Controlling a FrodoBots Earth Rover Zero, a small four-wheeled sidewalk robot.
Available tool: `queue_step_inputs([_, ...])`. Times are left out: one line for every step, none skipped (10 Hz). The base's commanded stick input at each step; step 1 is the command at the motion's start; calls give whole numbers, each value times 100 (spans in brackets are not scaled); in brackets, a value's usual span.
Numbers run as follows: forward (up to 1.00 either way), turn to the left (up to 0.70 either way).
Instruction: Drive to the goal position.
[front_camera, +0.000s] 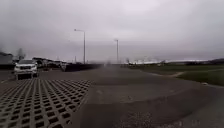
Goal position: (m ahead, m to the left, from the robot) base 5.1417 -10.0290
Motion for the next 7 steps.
queue_step_inputs([5,0])
queue_step_inputs([6,0])
queue_step_inputs([6,0])
queue_step_inputs([6,0])
queue_step_inputs([5,0])
queue_step_inputs([5,0])
queue_step_inputs([5,0])
